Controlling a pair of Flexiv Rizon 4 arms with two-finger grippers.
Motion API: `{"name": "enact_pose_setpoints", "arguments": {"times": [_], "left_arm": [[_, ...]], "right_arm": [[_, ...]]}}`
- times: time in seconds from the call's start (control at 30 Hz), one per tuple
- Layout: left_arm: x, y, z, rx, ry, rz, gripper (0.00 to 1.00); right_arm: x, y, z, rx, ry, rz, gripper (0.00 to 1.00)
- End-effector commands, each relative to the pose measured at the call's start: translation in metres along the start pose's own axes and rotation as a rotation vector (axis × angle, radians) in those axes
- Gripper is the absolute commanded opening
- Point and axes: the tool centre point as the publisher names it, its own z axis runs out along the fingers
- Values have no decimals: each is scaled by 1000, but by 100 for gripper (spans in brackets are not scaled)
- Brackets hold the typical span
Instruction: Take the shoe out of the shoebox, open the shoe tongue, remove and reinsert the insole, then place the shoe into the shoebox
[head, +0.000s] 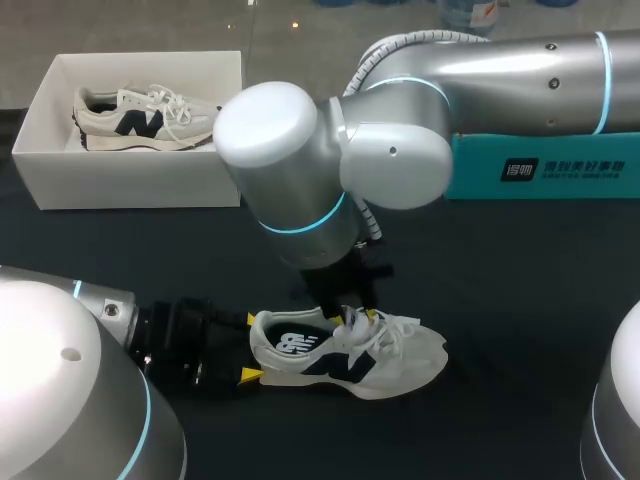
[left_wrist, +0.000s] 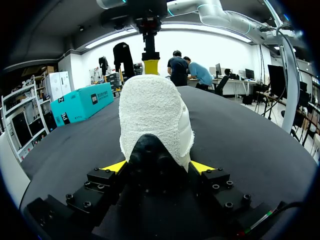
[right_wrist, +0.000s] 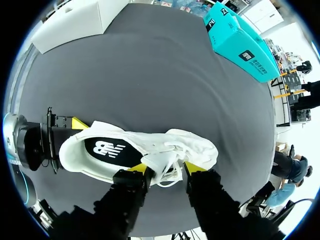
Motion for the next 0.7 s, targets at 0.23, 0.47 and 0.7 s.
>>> {"name": "enact_pose_setpoints", "arguments": {"times": [0.23,0.47,0.7], "left_arm": [[0,3,2,-3,1,1,0],[0,3,2,-3,1,1,0],[0,3,2,-3,1,1,0]], "right_arm": [[14,14,4,-22,8,297,46],[21,27,0,-43,22,280,54],[29,18,2,-41,28,284,60]]}}
